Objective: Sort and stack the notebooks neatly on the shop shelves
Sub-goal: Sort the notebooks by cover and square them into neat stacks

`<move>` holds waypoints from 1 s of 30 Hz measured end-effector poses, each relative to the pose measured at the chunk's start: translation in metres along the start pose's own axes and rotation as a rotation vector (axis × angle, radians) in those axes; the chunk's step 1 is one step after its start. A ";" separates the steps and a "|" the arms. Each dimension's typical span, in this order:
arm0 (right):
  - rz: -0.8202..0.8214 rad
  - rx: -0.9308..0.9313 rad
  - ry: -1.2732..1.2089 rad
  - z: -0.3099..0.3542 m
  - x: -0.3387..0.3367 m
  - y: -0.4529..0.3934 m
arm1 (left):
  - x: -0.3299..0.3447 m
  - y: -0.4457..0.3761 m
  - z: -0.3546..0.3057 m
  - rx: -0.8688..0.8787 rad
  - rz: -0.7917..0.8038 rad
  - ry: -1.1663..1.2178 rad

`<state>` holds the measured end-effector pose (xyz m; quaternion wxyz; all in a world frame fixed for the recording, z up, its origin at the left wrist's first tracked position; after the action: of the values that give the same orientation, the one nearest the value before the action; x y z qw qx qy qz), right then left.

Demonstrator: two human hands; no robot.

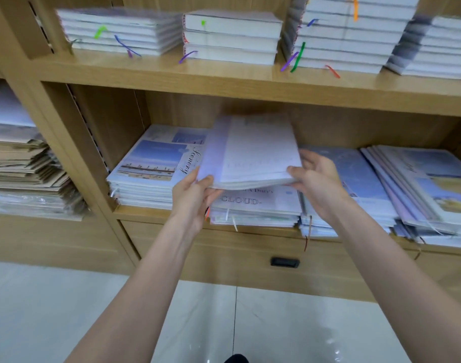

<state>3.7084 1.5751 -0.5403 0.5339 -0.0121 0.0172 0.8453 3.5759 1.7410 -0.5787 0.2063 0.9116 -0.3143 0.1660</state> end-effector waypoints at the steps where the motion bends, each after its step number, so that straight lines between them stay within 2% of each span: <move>1: -0.018 -0.035 -0.008 0.002 -0.005 0.000 | 0.006 0.000 -0.002 0.041 0.043 -0.024; 3: -0.063 -0.071 -0.021 0.002 -0.016 -0.003 | 0.017 -0.004 -0.005 0.132 0.120 -0.150; 6: -0.080 -0.011 0.020 -0.017 -0.023 -0.011 | 0.015 -0.016 -0.008 0.311 0.091 -0.567; 9: -0.041 0.133 0.160 -0.050 -0.023 -0.015 | -0.008 -0.025 0.006 0.290 0.005 -0.839; 12: -0.033 0.186 0.196 -0.066 -0.023 -0.022 | -0.026 -0.035 0.032 0.247 0.053 -0.972; 14: -0.006 0.141 0.266 -0.067 -0.025 -0.026 | -0.031 -0.039 0.046 0.240 0.105 -1.010; 20: 0.198 0.085 0.779 -0.077 -0.027 -0.020 | -0.034 -0.037 0.056 0.297 0.156 -0.999; 24: 0.146 0.028 0.788 -0.075 -0.029 -0.026 | -0.036 -0.037 0.054 0.381 0.163 -0.976; 30: 0.217 -0.012 0.912 -0.070 -0.021 -0.031 | -0.040 -0.037 0.059 0.436 0.169 -0.984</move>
<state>3.7452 1.5665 -0.6102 0.3804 -0.3836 0.2461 0.8048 3.5801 1.7589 -0.6570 -0.1733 0.8749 -0.4041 -0.2031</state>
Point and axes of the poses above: each hand's wrist, its own y-axis away from the middle knuckle, its own x-axis out of the palm, z = x × y, the point moved 5 cm from there along -y, towards the middle knuckle, and after that the axes turned 1 degree about -y, right-handed, at the moved point
